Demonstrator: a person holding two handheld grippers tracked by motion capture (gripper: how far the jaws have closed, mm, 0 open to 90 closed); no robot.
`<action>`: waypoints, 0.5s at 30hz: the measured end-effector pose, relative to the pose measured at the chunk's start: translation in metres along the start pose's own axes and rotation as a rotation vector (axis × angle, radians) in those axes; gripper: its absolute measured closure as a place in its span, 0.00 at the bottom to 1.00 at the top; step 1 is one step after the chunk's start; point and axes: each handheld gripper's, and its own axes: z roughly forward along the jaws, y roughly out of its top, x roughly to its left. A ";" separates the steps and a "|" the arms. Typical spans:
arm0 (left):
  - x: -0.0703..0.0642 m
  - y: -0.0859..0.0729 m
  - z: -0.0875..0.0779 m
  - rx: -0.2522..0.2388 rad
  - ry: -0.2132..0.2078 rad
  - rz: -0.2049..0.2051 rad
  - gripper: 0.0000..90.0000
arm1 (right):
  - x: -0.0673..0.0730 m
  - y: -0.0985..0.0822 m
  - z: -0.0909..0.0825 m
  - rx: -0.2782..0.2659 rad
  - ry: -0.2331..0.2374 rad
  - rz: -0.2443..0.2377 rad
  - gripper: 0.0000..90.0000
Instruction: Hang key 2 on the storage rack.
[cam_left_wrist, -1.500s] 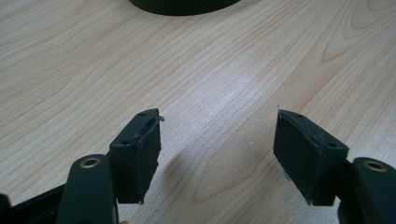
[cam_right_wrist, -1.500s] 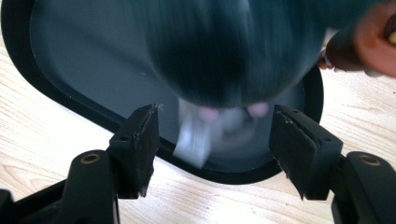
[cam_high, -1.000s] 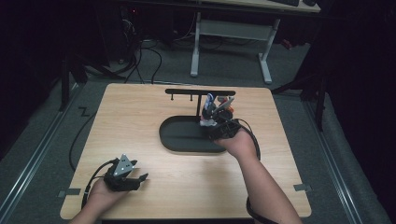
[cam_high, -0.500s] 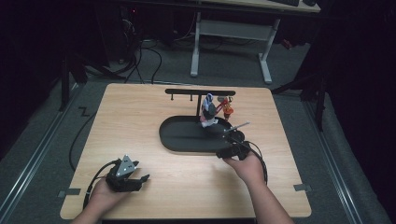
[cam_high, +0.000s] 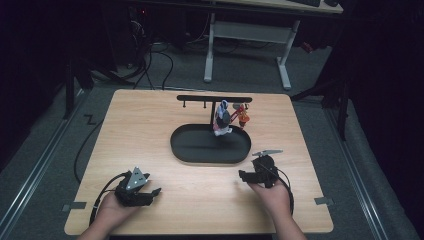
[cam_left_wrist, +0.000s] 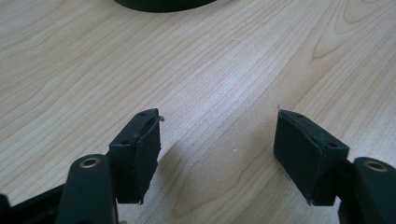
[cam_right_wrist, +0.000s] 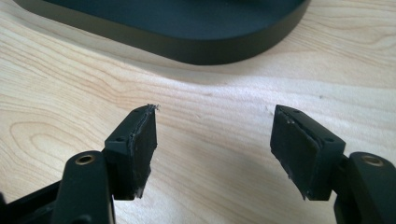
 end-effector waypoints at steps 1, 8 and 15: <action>0.000 0.000 0.000 0.000 0.000 0.000 0.36 | -0.001 -0.004 0.000 -0.012 0.002 0.002 0.35; -0.001 0.000 -0.001 -0.008 -0.007 -0.001 0.36 | -0.001 -0.033 -0.003 -0.100 0.008 -0.013 0.32; -0.004 0.002 -0.003 -0.027 -0.021 -0.011 0.36 | 0.002 -0.071 -0.015 -0.242 -0.025 0.015 0.29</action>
